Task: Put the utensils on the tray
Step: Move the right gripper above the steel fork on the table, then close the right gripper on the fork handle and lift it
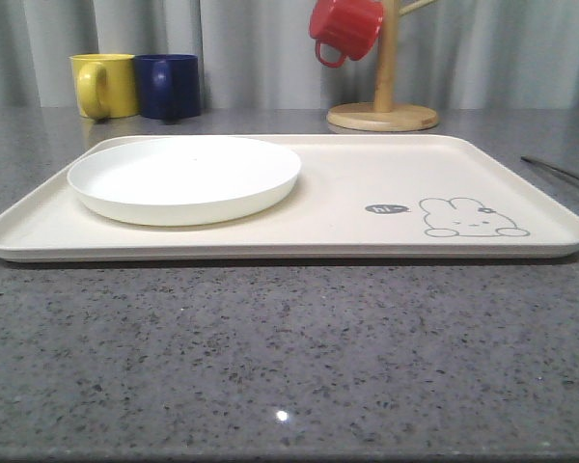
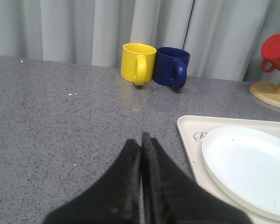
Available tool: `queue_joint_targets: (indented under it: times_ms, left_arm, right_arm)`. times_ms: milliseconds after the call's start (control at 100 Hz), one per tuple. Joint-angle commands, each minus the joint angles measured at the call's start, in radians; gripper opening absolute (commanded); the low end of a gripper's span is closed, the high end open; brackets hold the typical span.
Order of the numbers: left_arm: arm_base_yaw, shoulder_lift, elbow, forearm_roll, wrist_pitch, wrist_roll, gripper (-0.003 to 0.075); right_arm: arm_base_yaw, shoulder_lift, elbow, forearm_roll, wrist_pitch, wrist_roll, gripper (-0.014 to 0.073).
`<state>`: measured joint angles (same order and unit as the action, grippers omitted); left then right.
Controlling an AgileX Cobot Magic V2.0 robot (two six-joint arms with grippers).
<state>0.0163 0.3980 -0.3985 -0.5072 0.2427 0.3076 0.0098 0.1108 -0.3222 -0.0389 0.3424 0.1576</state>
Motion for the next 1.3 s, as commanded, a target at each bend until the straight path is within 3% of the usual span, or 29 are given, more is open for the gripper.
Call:
queue_joint_targets:
  times_ms: [0, 220, 420, 600, 700, 820, 920, 1130, 1290]
  left_arm:
    - [-0.001, 0.005, -0.027, -0.018, -0.080, 0.002, -0.0019]
    - [-0.001, 0.005, -0.027, -0.018, -0.080, 0.002, -0.0019]
    - [-0.001, 0.005, -0.027, -0.018, -0.080, 0.002, -0.0019]
    - [-0.001, 0.005, -0.027, -0.018, -0.080, 0.002, -0.0019]
    - [-0.001, 0.005, -0.027, -0.018, -0.080, 0.002, -0.0019]
    - [-0.001, 0.005, -0.027, -0.018, -0.080, 0.002, -0.0019]
    - [-0.001, 0.005, -0.027, -0.018, -0.080, 0.002, -0.0019]
    - [-0.001, 0.005, -0.027, -0.018, -0.080, 0.002, -0.0019]
    - [-0.001, 0.005, -0.027, -0.018, -0.080, 0.002, -0.0019]
  right_arm:
    - [-0.004, 0.119, -0.152, -0.023, 0.083, -0.005, -0.0069]
    - [-0.004, 0.421, -0.432, -0.059, 0.385, -0.005, -0.0069]
    - [-0.004, 0.635, -0.568, -0.059, 0.456, -0.005, -0.0069]
    - [-0.004, 0.742, -0.588, -0.058, 0.467, -0.005, -0.0062]
    - [-0.004, 0.770, -0.588, -0.058, 0.497, -0.005, 0.0016]
    - [-0.004, 0.784, -0.588, -0.058, 0.528, -0.005, 0.0237]
    - [-0.004, 0.784, -0.588, -0.053, 0.540, -0.005, 0.0363]
    - [-0.002, 0.804, -0.605, 0.014, 0.547, -0.028, 0.0382]
    - [0.010, 0.922, -0.703, 0.077, 0.546, -0.098, 0.0382]
